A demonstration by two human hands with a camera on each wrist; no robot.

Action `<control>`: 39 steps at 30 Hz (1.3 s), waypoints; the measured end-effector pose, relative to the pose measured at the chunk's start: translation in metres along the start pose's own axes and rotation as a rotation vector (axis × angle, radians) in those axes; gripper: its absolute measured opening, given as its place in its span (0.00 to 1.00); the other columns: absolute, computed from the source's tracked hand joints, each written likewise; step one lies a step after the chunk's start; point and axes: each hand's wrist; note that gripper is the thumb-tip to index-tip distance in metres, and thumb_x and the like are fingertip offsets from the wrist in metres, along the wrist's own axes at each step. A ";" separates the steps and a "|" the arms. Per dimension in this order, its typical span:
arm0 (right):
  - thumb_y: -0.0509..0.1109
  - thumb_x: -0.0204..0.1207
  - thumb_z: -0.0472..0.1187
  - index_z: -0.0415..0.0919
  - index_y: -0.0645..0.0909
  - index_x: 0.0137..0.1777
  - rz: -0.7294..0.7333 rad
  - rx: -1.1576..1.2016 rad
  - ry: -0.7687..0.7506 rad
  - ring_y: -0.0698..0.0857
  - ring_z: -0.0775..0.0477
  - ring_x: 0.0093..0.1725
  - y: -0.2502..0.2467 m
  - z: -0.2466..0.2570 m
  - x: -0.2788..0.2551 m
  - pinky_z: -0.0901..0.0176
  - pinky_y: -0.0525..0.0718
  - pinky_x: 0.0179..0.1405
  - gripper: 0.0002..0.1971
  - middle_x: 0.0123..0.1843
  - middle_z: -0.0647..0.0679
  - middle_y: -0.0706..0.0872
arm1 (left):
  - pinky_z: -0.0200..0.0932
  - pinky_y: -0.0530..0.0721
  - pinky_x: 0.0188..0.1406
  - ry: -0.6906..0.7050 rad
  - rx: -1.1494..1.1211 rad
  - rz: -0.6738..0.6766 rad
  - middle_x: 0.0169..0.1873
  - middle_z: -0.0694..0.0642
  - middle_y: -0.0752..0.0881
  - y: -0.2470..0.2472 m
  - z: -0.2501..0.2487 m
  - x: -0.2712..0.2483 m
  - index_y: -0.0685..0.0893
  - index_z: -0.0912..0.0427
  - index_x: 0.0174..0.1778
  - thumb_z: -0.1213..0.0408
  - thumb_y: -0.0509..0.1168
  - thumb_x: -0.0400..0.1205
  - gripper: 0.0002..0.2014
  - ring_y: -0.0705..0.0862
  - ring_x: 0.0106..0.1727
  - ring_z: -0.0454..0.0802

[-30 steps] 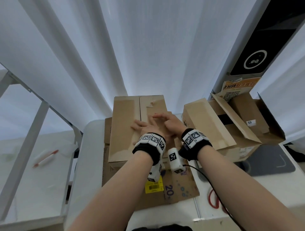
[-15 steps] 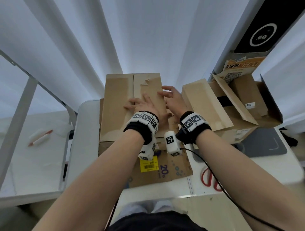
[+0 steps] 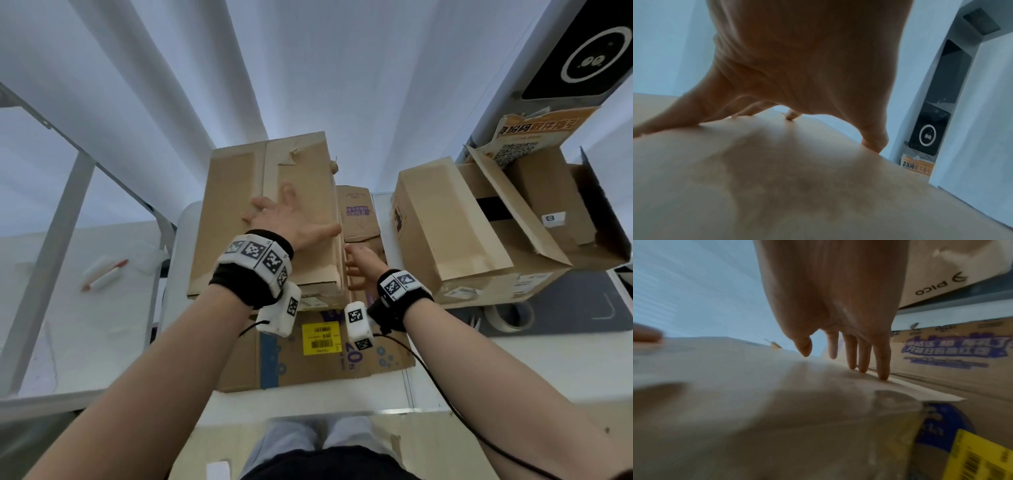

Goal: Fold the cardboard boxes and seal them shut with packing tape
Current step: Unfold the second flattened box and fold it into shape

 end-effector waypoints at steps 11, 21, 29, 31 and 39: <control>0.68 0.76 0.66 0.39 0.67 0.83 -0.017 0.012 0.054 0.76 0.33 0.75 0.023 -0.014 0.047 0.33 0.73 0.76 0.42 0.78 0.39 0.76 | 0.64 0.72 0.73 -0.004 -0.206 0.038 0.79 0.64 0.65 -0.045 0.084 0.008 0.41 0.41 0.86 0.24 0.64 0.59 0.62 0.71 0.75 0.68; 0.69 0.78 0.64 0.40 0.78 0.63 -0.136 0.108 -0.213 0.85 0.42 0.57 0.045 0.028 0.005 0.43 0.82 0.62 0.28 0.58 0.44 0.86 | 0.67 0.83 0.53 -0.049 -0.442 0.142 0.78 0.59 0.72 -0.077 0.121 0.007 0.36 0.41 0.86 0.17 0.60 0.48 0.71 0.74 0.74 0.69; 0.70 0.49 0.85 0.47 0.77 0.70 -0.317 0.050 -0.373 0.85 0.45 0.63 0.034 0.064 -0.017 0.40 0.82 0.68 0.55 0.64 0.49 0.87 | 0.71 0.82 0.56 0.041 -0.661 0.108 0.70 0.54 0.81 -0.076 0.144 0.002 0.40 0.32 0.83 0.13 0.60 0.52 0.65 0.80 0.69 0.63; 0.72 0.62 0.78 0.48 0.79 0.66 -0.363 0.022 -0.423 0.86 0.46 0.60 0.031 0.077 -0.029 0.40 0.83 0.66 0.41 0.60 0.50 0.88 | 0.77 0.77 0.63 0.054 -0.730 0.122 0.65 0.52 0.83 -0.077 0.138 0.009 0.44 0.33 0.83 0.15 0.61 0.54 0.63 0.81 0.68 0.62; 0.66 0.72 0.72 0.50 0.76 0.64 -0.590 -0.312 -0.603 0.85 0.48 0.57 0.010 0.113 -0.079 0.49 0.82 0.58 0.31 0.57 0.54 0.86 | 0.68 0.83 0.63 0.137 -1.202 0.179 0.59 0.53 0.90 -0.032 0.132 0.030 0.78 0.42 0.72 0.22 0.55 0.74 0.38 0.89 0.59 0.57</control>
Point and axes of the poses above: each hand's wrist, its own x-axis towards the middle knuckle, its own y-axis out of the palm, z = x × y
